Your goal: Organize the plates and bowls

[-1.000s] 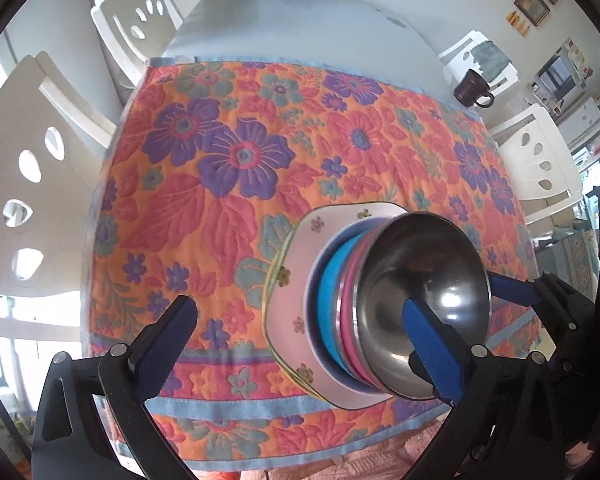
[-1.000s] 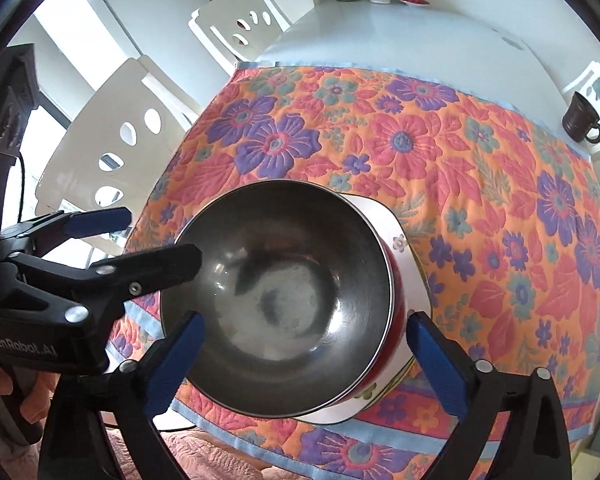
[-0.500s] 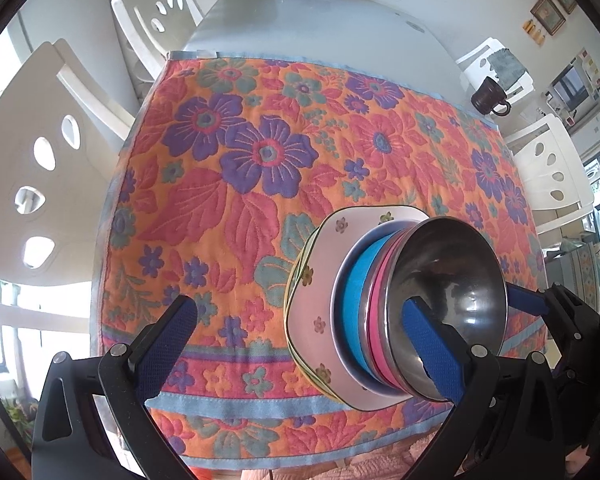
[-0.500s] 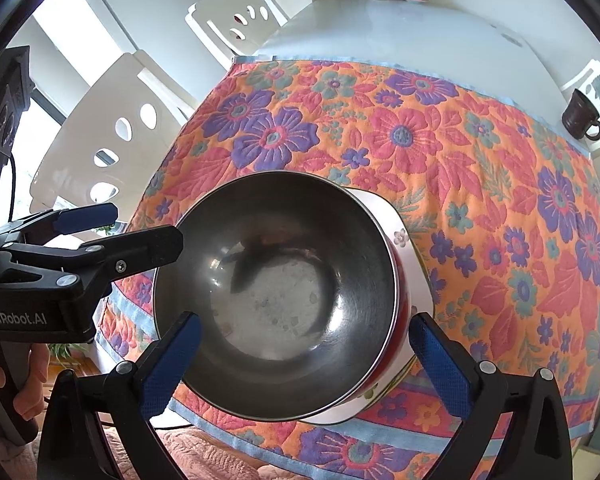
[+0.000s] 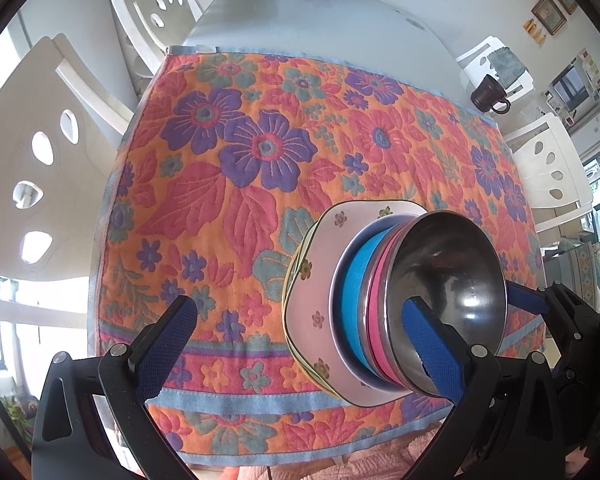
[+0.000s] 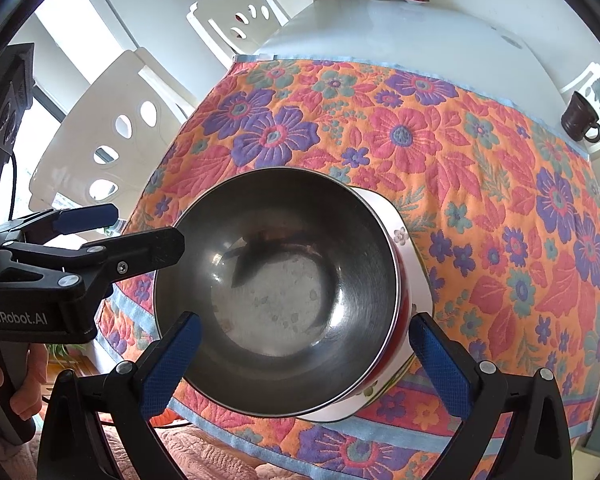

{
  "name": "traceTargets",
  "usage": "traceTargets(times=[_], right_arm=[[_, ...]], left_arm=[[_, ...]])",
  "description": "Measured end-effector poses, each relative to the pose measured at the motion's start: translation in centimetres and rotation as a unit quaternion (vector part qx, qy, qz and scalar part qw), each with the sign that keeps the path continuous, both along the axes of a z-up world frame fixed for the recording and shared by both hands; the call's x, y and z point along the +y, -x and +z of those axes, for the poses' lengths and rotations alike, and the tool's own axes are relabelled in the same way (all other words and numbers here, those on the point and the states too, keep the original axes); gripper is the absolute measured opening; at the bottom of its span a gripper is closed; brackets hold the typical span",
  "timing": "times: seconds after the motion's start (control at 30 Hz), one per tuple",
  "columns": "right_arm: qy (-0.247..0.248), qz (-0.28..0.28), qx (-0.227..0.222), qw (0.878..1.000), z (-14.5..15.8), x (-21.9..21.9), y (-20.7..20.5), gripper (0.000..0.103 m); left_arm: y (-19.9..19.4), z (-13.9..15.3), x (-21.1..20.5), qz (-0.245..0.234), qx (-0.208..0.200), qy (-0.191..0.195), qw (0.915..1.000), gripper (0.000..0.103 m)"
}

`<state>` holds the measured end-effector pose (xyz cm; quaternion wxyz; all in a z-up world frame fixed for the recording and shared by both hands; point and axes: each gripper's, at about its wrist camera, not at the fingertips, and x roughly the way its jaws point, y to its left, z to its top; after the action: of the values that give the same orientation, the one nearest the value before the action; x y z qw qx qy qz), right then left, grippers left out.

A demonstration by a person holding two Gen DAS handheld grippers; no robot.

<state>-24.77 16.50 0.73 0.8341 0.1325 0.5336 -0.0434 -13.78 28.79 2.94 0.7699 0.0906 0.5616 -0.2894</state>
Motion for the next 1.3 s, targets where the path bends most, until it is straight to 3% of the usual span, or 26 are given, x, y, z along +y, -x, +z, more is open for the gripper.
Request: traceTargets(times=[1.3], right_arm=[[0.008, 0.005, -0.014, 1.0, 0.67, 0.59, 0.37, 0.103]], left_arm=[[0.33, -0.04, 0.56, 0.012, 0.005, -0.012, 0.9998, 0.103]])
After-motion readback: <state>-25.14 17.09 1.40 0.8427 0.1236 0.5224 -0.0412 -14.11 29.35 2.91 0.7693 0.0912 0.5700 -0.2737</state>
